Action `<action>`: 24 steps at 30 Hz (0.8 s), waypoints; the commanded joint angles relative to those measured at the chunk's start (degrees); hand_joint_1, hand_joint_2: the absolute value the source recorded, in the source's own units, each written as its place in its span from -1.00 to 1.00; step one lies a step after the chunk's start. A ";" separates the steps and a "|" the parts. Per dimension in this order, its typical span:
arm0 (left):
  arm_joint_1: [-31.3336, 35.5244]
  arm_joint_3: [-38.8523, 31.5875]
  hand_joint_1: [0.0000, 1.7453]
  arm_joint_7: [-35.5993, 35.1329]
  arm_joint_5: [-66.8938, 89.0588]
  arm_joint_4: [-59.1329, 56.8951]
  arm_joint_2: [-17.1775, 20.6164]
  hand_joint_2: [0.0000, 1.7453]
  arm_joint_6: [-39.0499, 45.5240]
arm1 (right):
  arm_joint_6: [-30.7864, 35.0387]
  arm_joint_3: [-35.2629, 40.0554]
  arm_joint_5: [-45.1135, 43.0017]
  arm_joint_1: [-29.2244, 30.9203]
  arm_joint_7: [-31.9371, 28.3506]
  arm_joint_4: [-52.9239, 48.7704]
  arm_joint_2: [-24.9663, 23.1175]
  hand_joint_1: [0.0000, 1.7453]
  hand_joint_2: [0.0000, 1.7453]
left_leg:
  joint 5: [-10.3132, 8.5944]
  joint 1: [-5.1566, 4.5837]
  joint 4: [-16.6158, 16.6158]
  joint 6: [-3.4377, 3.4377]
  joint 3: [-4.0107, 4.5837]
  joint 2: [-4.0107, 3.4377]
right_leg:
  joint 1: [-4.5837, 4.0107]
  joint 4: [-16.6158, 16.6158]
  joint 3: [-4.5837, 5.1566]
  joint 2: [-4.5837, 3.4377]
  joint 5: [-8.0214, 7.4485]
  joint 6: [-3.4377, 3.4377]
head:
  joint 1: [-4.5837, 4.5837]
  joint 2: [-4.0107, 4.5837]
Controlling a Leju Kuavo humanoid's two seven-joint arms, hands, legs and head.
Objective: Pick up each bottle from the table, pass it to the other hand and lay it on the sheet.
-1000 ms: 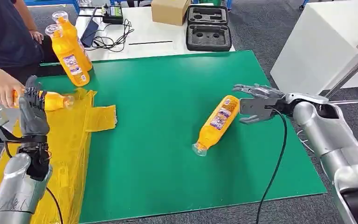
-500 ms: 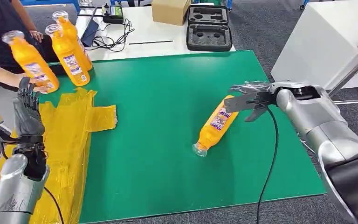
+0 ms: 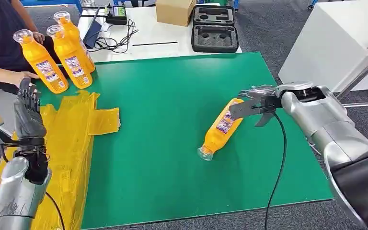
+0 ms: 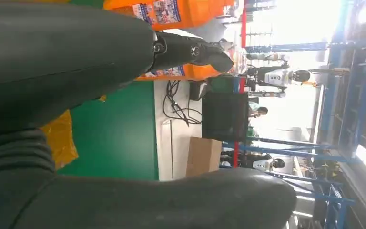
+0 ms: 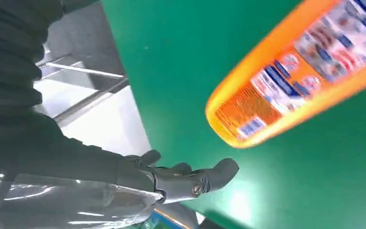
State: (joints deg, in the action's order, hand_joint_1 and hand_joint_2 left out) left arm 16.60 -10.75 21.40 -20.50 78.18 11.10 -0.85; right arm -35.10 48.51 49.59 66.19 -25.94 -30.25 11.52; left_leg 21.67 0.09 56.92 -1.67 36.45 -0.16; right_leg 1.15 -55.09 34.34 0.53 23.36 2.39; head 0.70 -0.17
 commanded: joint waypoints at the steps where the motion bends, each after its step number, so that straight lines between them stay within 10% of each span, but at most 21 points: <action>1: 8.81 3.70 -1.00 -0.45 -0.59 -8.75 -0.35 -1.00 -0.87 | -3.69 14.43 -0.62 6.88 -4.03 -2.69 5.81 -1.00 1.00 | -0.01 -0.02 0.06 0.03 0.02 0.25 | 0.03 -0.09 -0.02 0.22 0.08 -0.06 | 0.04 -0.02; 24: 12.46 7.79 -1.00 -1.69 -2.02 -10.16 -2.59 -1.00 -0.20 | 12.68 27.46 -3.07 2.38 3.51 -4.28 2.26 -1.00 1.00 | 0.14 0.06 0.06 0.07 -0.25 -0.02 | -0.07 -0.04 -0.27 -0.03 0.13 -0.12 | 0.02 0.00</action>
State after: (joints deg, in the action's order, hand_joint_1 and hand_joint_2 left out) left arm 25.09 -4.87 19.91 -22.69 73.72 10.23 -0.98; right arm -26.42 70.14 44.81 66.69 -23.23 -37.27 15.47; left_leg 21.66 0.10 56.92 -1.67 36.44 -0.29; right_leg 1.14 -55.11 34.34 0.44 23.35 2.39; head 0.72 -0.17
